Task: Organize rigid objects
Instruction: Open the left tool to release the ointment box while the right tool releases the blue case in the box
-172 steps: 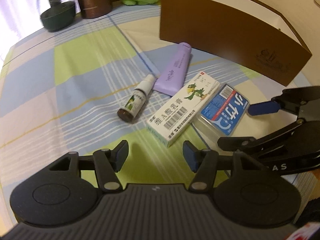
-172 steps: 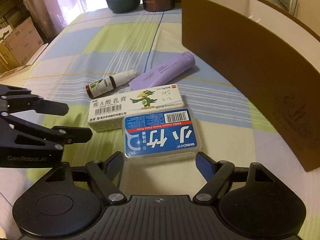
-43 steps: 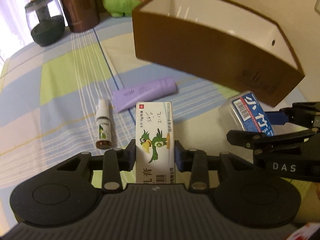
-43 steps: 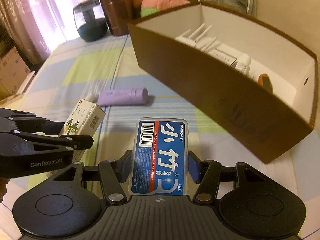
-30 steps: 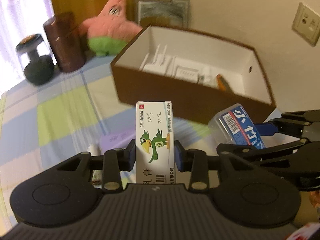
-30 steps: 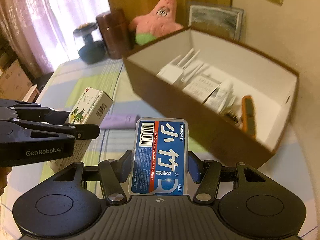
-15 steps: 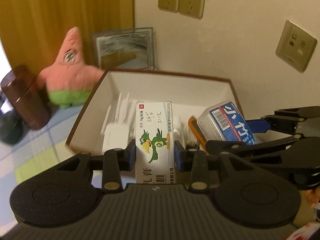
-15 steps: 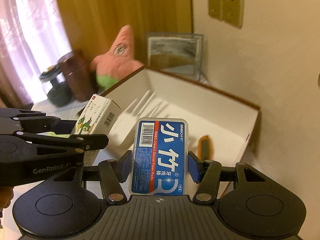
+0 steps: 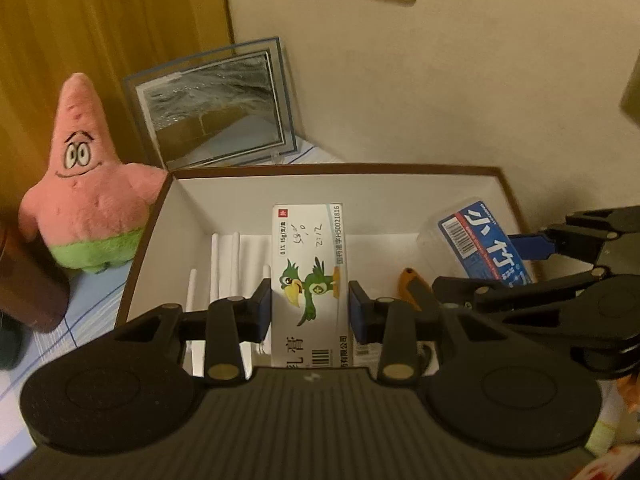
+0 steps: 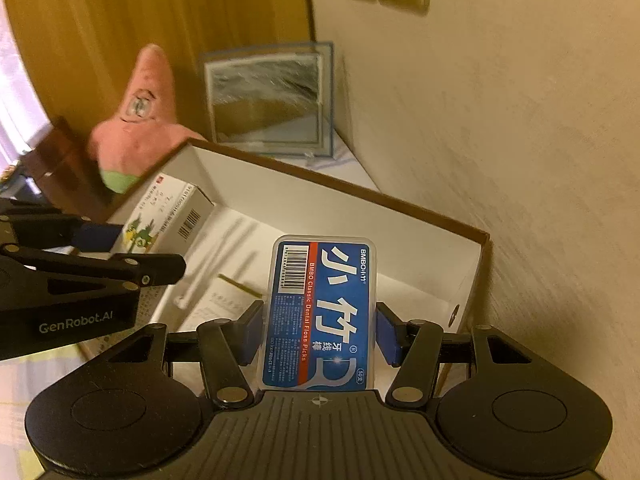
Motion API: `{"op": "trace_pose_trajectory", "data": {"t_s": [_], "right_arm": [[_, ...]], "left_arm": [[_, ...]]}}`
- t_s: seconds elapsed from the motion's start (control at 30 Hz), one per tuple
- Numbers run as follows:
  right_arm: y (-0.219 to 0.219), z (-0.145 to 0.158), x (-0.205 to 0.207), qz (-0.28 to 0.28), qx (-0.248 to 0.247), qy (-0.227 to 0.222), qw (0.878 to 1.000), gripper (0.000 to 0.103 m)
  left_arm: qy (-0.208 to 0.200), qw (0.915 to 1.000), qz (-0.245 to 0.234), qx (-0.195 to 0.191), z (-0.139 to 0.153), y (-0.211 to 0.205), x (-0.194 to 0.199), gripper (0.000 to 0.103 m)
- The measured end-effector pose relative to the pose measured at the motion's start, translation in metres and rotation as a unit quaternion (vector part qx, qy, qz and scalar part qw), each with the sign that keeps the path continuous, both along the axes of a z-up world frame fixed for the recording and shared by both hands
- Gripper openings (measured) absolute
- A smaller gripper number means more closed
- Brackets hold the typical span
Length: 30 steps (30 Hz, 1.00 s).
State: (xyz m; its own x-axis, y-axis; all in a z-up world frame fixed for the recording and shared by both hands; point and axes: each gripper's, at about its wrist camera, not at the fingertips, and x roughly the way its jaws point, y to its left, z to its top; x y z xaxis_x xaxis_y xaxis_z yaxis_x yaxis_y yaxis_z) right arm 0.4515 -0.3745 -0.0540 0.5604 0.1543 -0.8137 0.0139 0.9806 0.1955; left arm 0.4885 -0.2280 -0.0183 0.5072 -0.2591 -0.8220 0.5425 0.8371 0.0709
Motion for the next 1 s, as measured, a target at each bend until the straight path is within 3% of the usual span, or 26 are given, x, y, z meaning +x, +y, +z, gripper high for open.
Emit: {"op": "trace_pose_trajectory", "data": {"t_s": [0.47,0.63,1.0], "right_arm": [[-0.008,-0.039,0.041,-0.009,0.0,0.034,0.999,0.054],[-0.007,-0.044,0.049,-0.01,0.006,0.031,0.999,0.054],[-0.001,-0.036,0.036,-0.01,0.016,0.001,1.0,0.065]], "left_arm": [[0.026,0.9986,0.009,0.046,-0.048,-0.018,0.049,0.034],[0.018,0.9985,0.013,0.049,-0.048,-0.019,0.054,0.047],[0.007,0.9987,0.021,0.046,-0.031,-0.002,0.035,0.051]]}}
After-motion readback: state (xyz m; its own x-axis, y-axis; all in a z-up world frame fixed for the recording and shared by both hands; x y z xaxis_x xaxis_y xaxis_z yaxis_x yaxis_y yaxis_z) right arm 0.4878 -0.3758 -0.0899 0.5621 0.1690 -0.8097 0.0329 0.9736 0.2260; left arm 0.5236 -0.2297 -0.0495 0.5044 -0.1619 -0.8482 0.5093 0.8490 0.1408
